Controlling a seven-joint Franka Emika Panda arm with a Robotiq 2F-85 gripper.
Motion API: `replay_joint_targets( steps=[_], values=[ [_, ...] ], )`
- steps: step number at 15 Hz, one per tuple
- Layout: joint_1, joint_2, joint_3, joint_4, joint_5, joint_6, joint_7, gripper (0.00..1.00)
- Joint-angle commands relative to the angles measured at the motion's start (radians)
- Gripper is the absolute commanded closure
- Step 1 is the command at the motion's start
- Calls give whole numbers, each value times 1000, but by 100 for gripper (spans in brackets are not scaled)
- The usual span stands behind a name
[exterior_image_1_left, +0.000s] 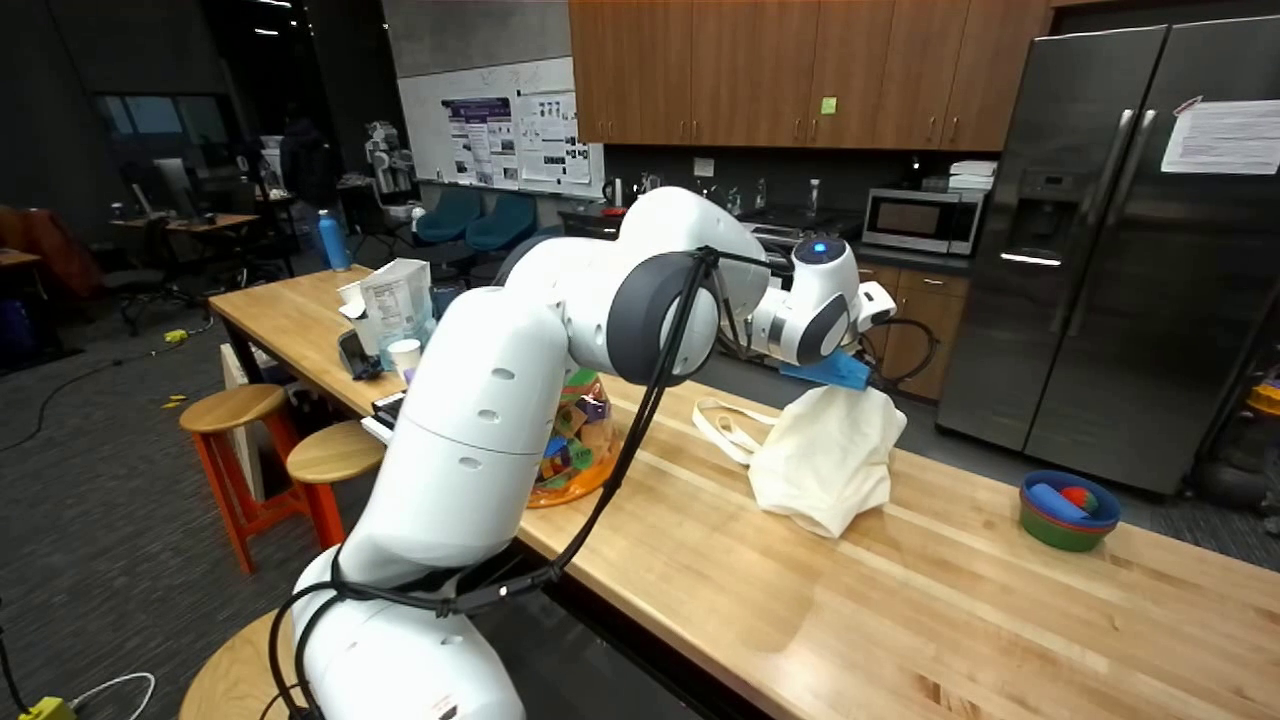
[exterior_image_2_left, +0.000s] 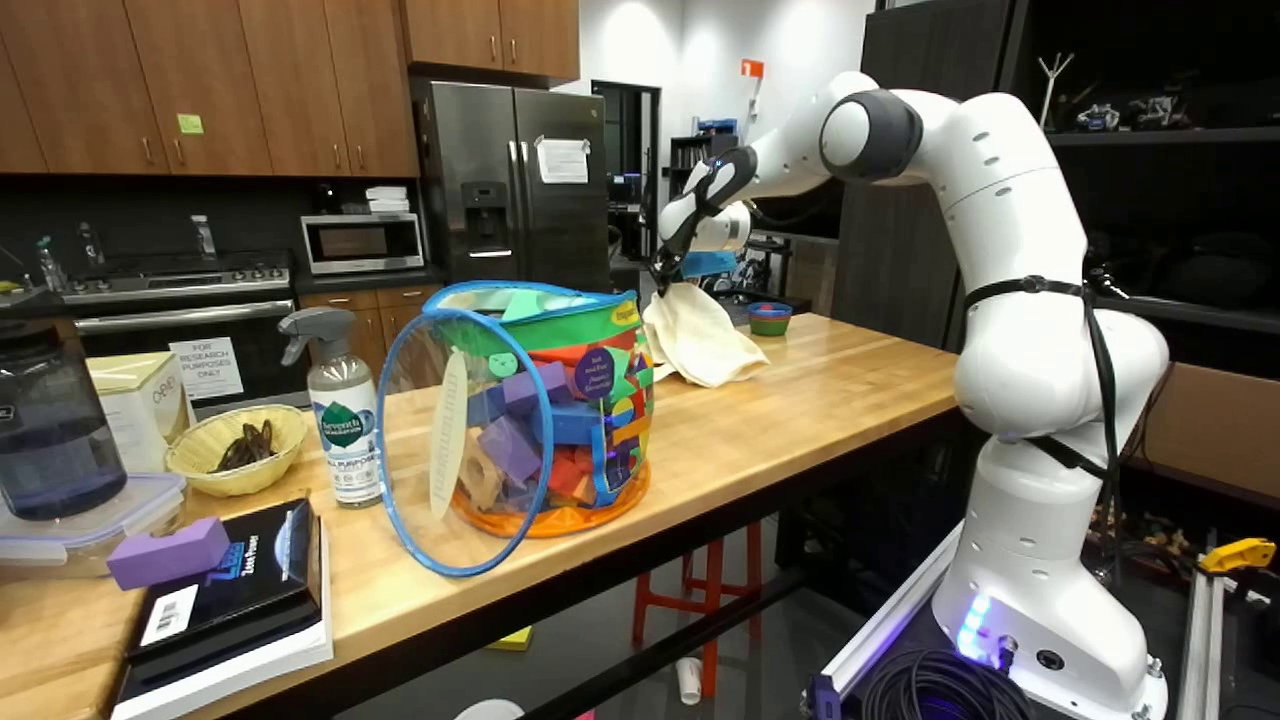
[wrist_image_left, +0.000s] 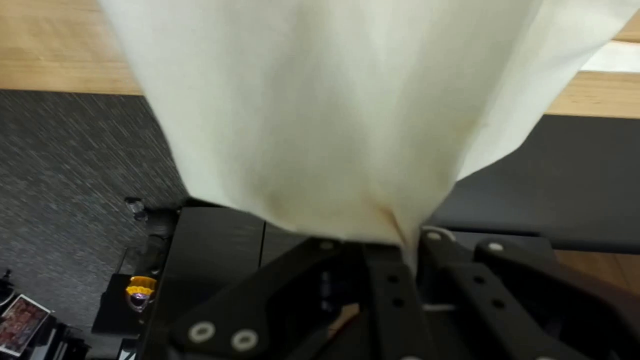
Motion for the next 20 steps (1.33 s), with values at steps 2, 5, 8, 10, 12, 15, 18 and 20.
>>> replay_joint_targets(
  steps=[2, 5, 8, 10, 12, 15, 18, 20],
  values=[
    [-5, -6, 58, 25, 65, -44, -77, 99],
    [-2, -13, 86, 20, 95, -51, -104, 99],
    [12, -16, 94, 17, 102, -56, -108, 99],
    [25, -18, 97, 17, 99, -57, -105, 99],
    [39, -18, 100, 19, 96, -57, -100, 99],
    [71, -18, 101, 29, 88, -56, -90, 99],
    [105, -18, 100, 35, 76, -54, -88, 99],
    [126, -22, 97, 34, 70, -48, -83, 99]
  ],
)
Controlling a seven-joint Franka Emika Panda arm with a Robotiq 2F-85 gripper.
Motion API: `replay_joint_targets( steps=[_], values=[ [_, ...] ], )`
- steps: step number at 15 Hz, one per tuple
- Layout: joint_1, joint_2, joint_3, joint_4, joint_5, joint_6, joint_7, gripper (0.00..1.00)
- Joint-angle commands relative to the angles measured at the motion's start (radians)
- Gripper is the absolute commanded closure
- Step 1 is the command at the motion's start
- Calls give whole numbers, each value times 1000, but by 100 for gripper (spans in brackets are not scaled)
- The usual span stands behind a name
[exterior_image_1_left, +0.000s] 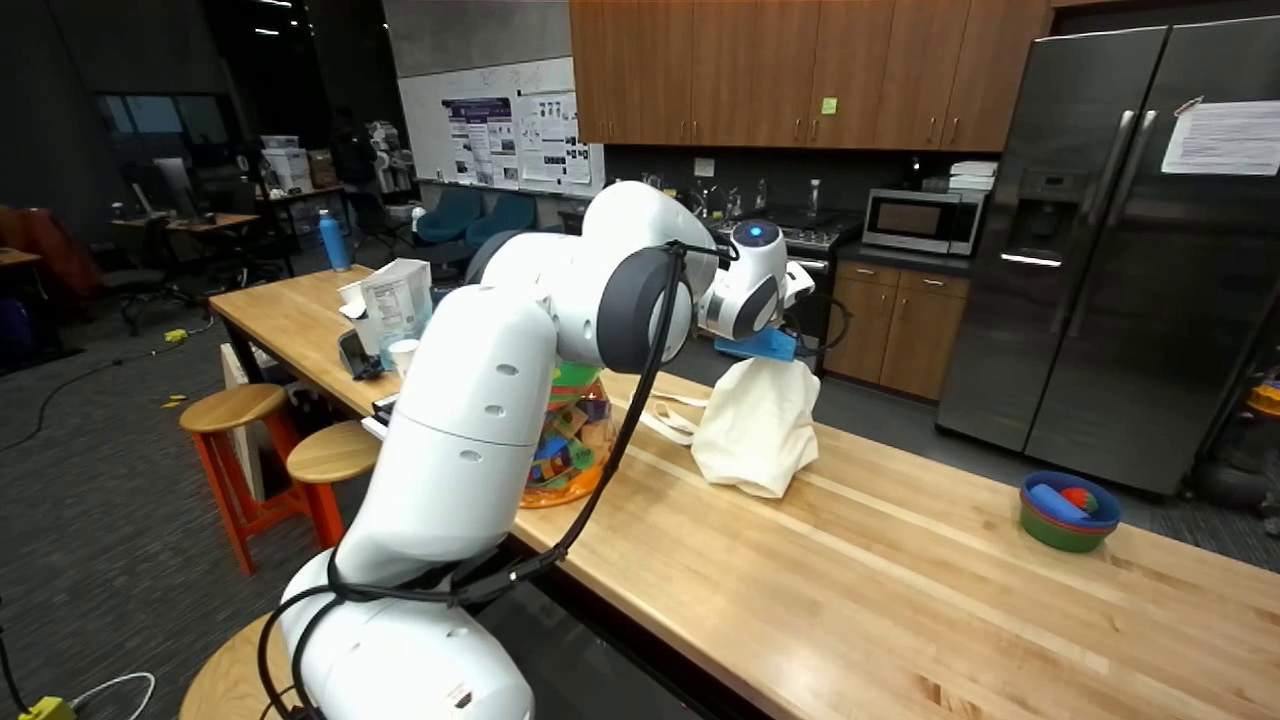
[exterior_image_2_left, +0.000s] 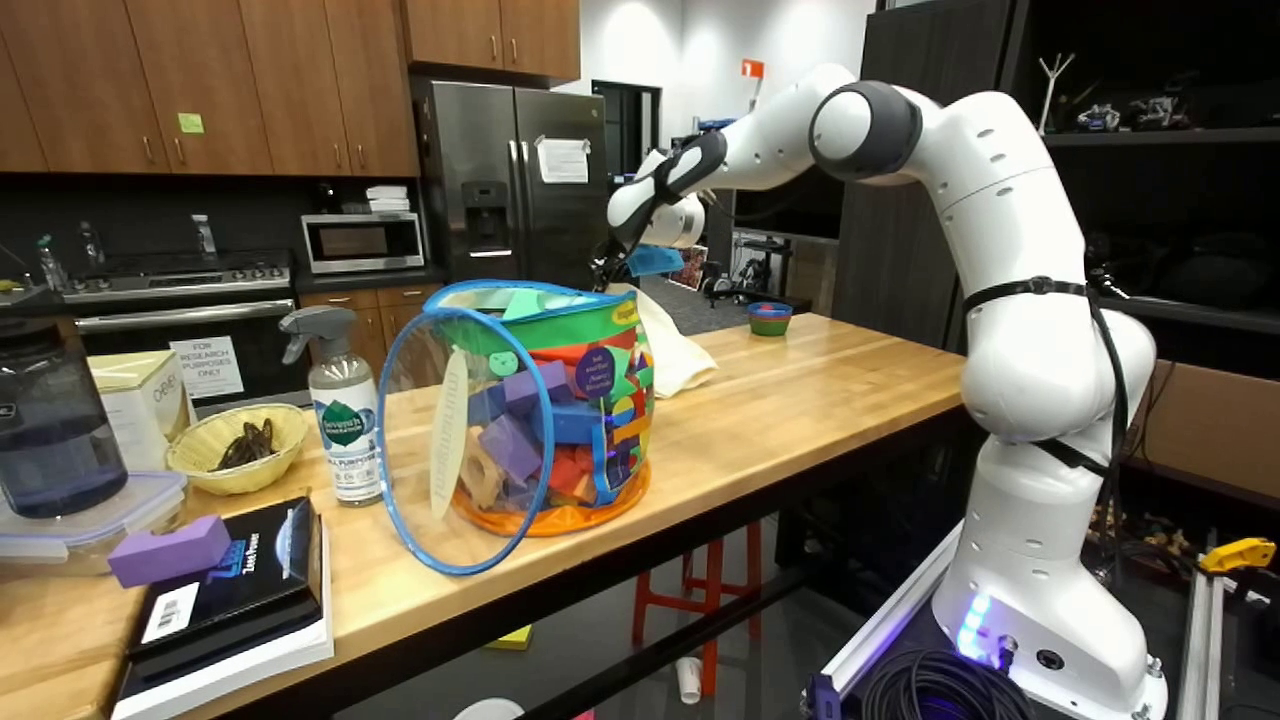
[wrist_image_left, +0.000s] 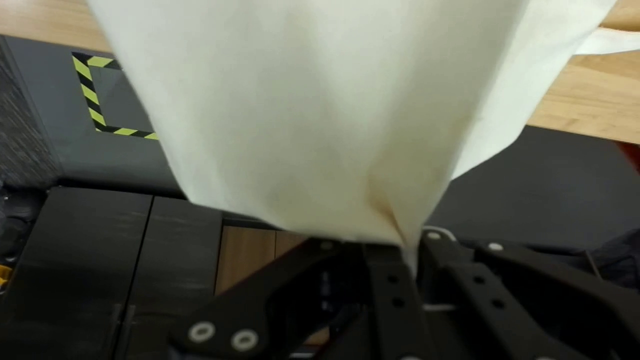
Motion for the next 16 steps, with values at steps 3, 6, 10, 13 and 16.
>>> replay_joint_targets(
  steps=[3, 6, 10, 13, 16],
  values=[
    [40, -38, -9, -13, -10, 7, -2, 99],
    [49, -73, -8, -56, -18, 54, -11, 99],
    [62, -123, -19, -116, -40, 101, 3, 99],
    [64, -167, -29, -178, -62, 137, 2, 99],
    [70, -215, -43, -252, -93, 165, 14, 99]
  ],
)
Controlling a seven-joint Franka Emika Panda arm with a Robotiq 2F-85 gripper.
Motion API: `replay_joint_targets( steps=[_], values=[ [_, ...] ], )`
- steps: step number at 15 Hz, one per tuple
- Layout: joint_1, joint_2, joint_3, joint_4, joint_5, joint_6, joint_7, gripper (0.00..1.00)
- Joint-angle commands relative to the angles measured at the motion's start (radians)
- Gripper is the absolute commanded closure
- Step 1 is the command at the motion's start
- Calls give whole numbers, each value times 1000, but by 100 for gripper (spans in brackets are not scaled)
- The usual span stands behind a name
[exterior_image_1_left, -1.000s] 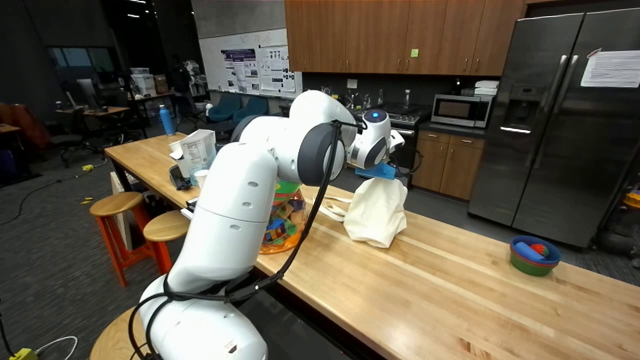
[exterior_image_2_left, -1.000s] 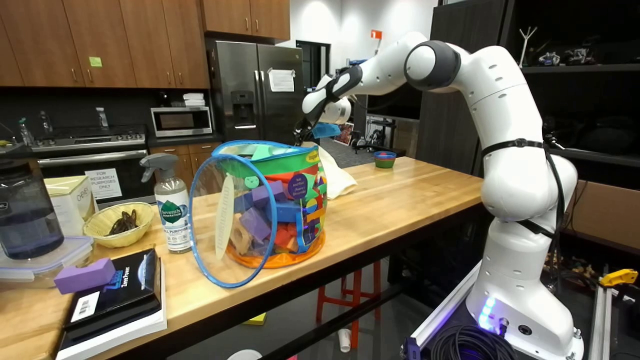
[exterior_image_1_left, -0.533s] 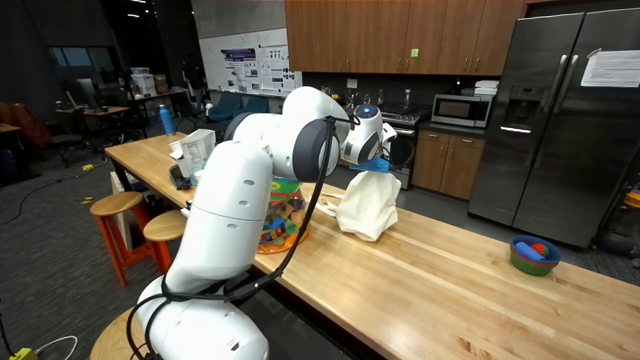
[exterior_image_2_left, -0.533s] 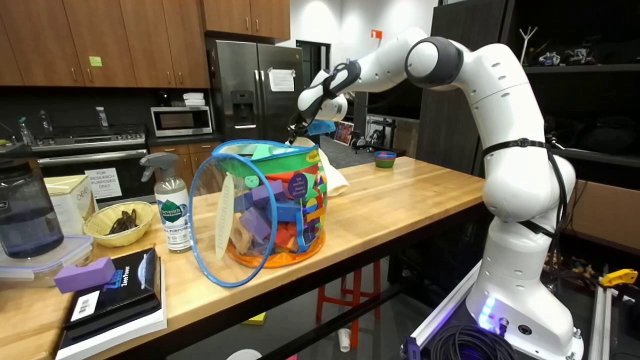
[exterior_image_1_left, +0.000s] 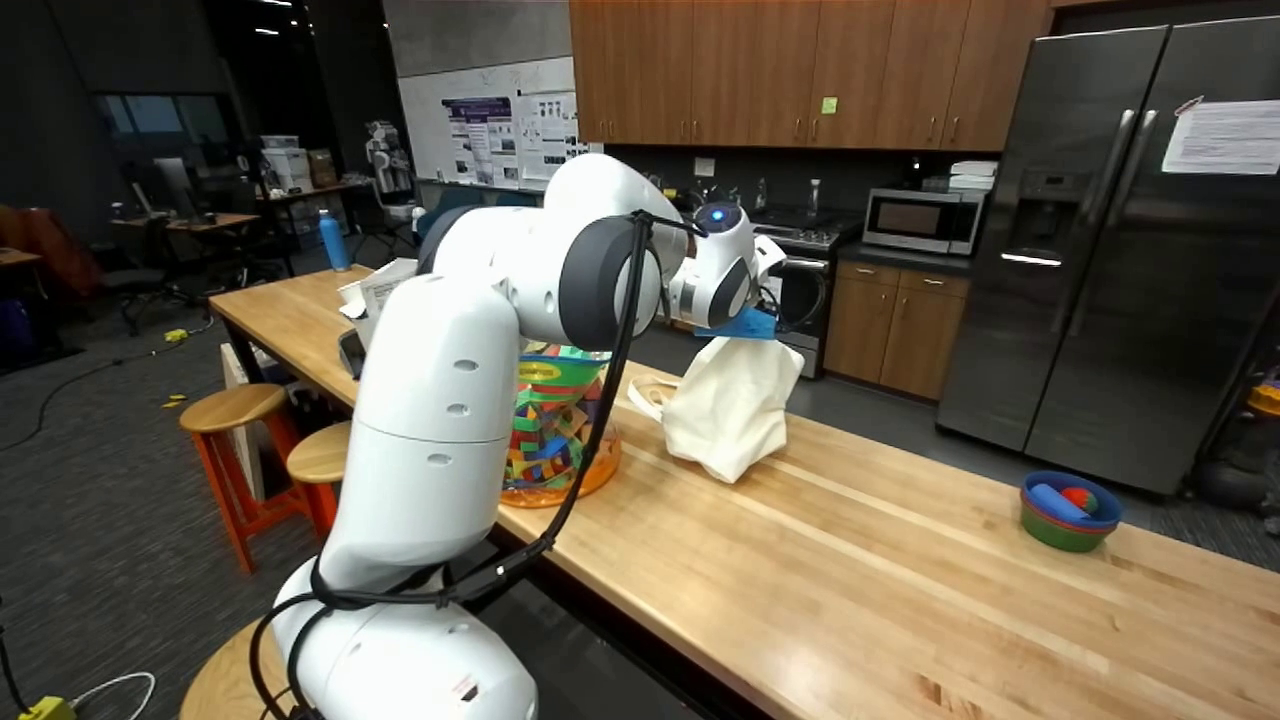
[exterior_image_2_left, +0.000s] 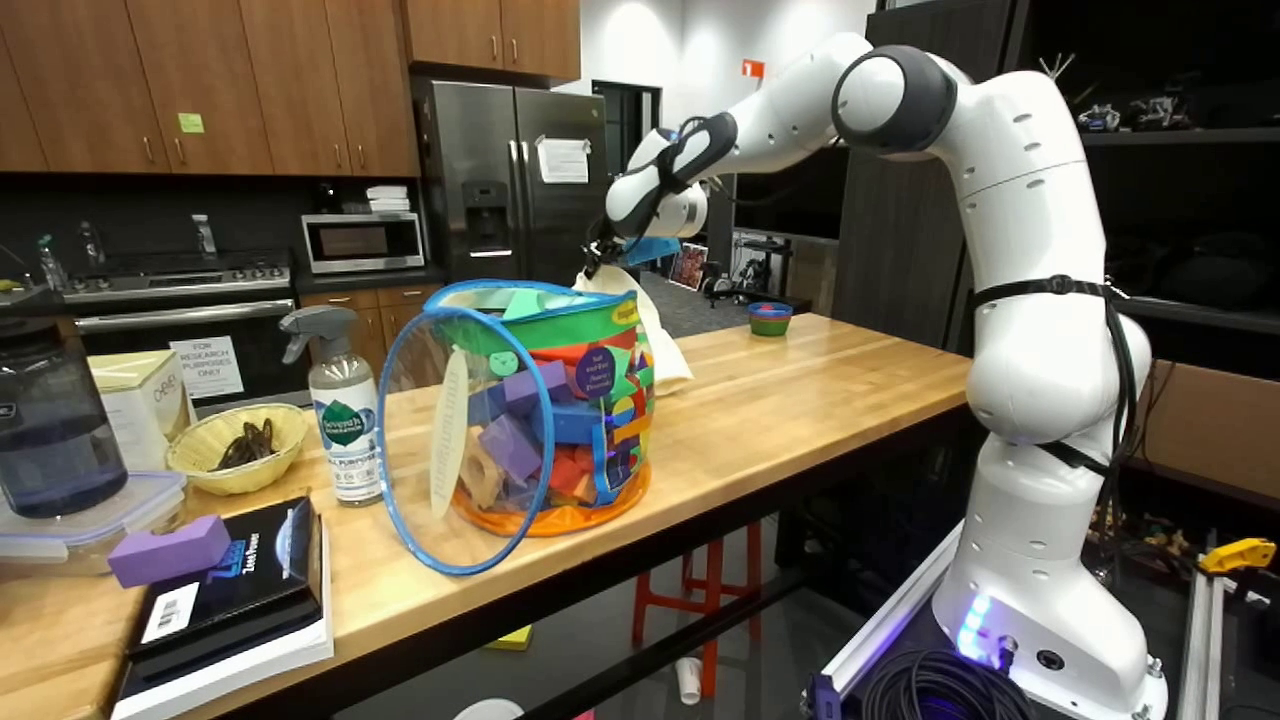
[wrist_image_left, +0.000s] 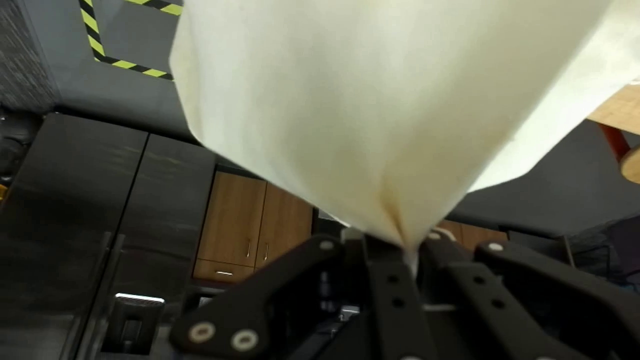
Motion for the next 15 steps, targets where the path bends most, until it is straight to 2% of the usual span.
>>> replay_joint_targets(
  steps=[1, 10, 15],
  values=[
    [21, -103, -36, -135, -37, 38, 19, 99],
    [55, -262, -36, -425, -81, 59, 5, 99],
    [65, -335, -59, -565, -105, 47, 21, 99]
  ],
)
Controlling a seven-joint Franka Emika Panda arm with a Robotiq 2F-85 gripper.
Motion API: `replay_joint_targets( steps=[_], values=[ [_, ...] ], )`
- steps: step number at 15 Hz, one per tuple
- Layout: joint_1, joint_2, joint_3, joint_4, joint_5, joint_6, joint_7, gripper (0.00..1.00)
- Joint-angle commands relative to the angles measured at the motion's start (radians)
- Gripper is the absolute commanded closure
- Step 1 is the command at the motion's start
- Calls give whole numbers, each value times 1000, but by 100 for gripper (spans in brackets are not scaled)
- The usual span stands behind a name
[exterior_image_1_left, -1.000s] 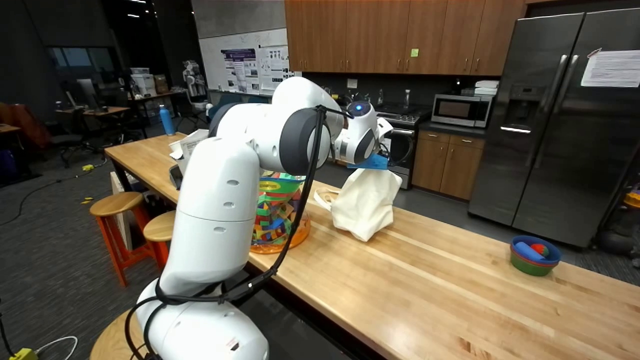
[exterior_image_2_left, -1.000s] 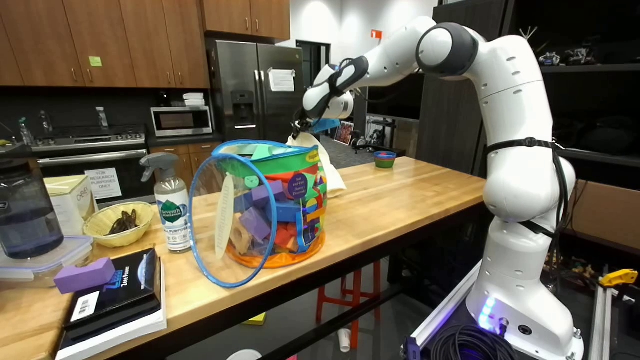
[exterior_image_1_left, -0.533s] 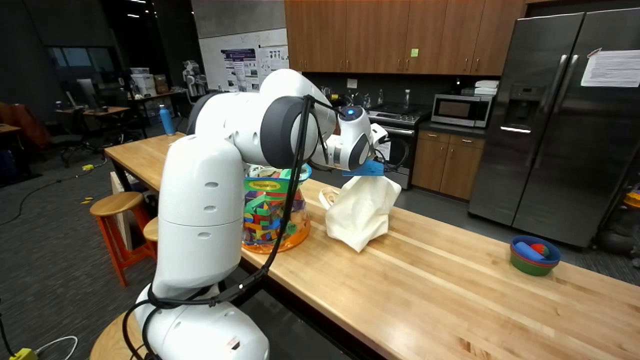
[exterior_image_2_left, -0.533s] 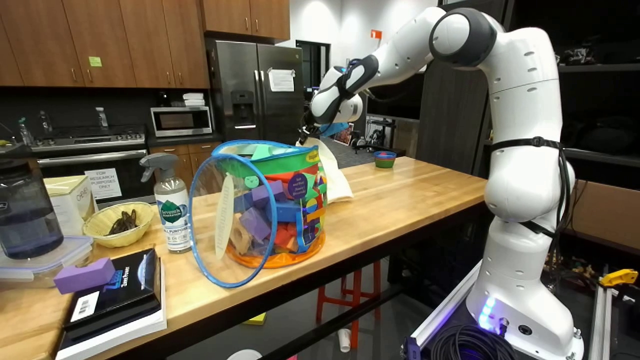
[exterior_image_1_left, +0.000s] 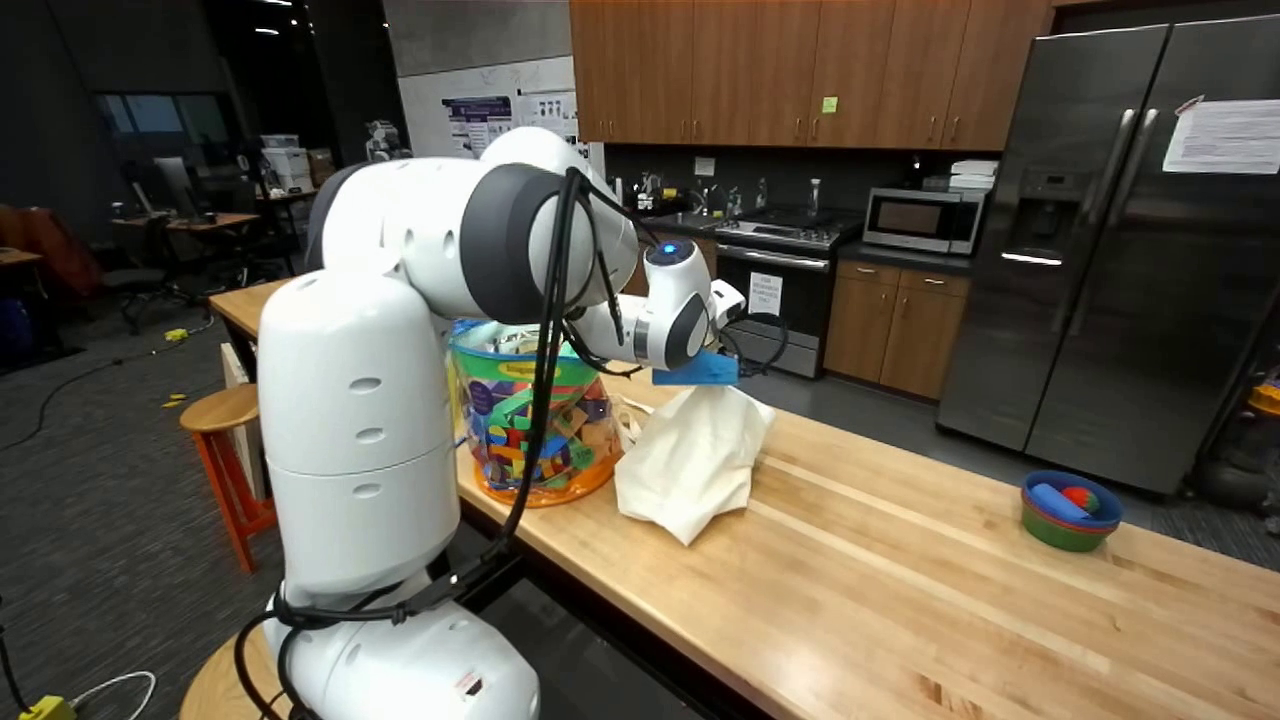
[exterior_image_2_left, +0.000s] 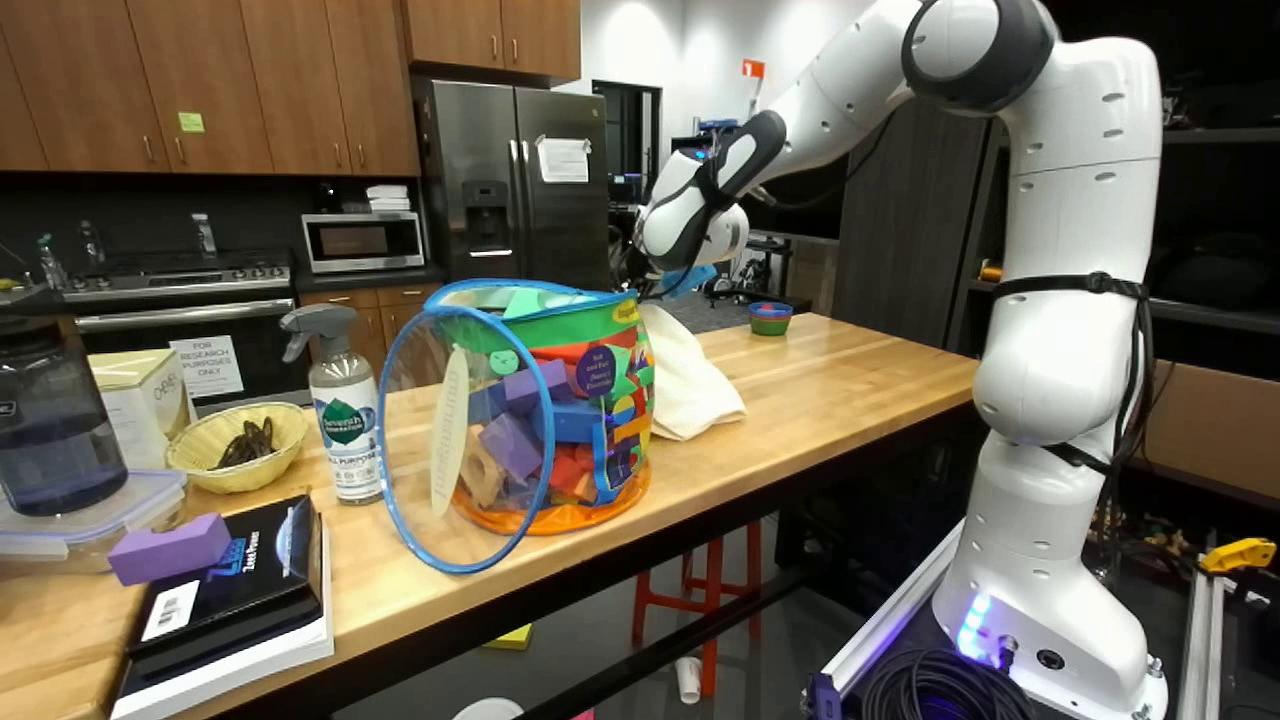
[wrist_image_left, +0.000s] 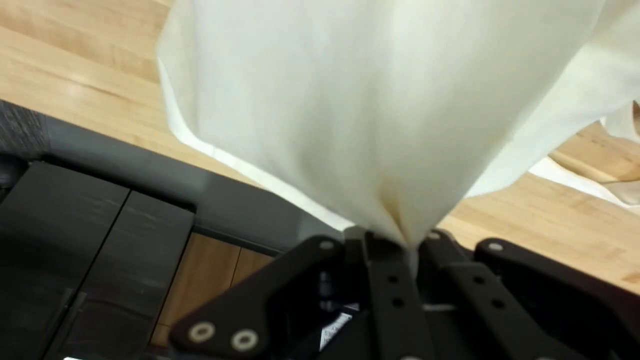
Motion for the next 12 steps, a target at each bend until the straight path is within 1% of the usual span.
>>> replay_joint_targets(
  steps=[1, 7, 10, 12],
  values=[
    [11, -91, -37, -127, -39, -3, 22, 99],
    [7, -144, -68, -223, -37, -16, 32, 99],
    [7, -174, -73, -270, -15, -25, 3, 99],
    [6, -192, -80, -298, -21, -30, 9, 99]
  ],
)
